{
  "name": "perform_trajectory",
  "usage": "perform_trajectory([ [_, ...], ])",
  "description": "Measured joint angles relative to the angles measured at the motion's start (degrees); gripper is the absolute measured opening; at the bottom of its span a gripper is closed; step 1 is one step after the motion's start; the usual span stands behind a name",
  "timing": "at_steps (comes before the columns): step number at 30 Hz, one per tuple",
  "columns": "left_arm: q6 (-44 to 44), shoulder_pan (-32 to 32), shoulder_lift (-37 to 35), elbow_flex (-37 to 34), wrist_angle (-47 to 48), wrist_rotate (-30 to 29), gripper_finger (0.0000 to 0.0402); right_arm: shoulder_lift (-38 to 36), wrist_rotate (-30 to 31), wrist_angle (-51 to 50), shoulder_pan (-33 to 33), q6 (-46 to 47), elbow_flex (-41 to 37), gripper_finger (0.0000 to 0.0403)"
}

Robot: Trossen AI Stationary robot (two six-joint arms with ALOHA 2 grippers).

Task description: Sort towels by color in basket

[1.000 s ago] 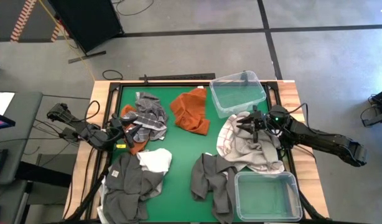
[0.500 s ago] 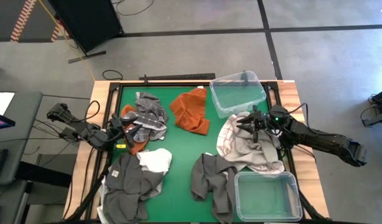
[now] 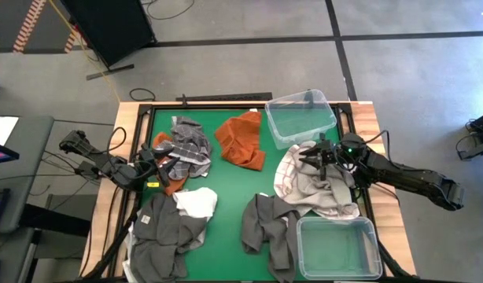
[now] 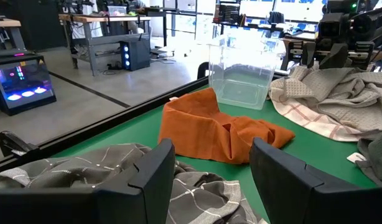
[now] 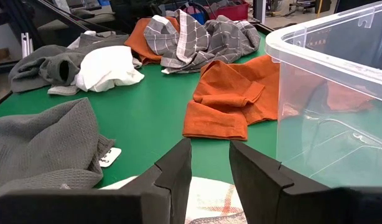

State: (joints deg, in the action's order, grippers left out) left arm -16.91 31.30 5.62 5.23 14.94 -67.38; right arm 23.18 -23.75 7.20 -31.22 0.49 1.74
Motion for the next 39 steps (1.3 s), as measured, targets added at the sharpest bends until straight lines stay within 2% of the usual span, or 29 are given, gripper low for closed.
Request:
perform_trajectory([
  [17,0.0,0.0,0.0,0.0,0.0,0.0,0.0198,0.0,0.0,0.0,0.0,0.0,0.0,0.015],
  [23,0.0,0.0,0.0,0.0,0.0,0.0,0.0198,0.0,1.6,2.1,-1.1,-12.0,0.0,0.015],
  [27,0.0,0.0,0.0,0.0,0.0,0.0,0.0198,0.0,1.7,2.3,-2.2,-16.6,0.0,0.015],
  [39,0.0,0.0,0.0,0.0,0.0,0.0,0.0198,0.0,2.6,4.5,-1.7,-17.5,0.0,0.015],
])
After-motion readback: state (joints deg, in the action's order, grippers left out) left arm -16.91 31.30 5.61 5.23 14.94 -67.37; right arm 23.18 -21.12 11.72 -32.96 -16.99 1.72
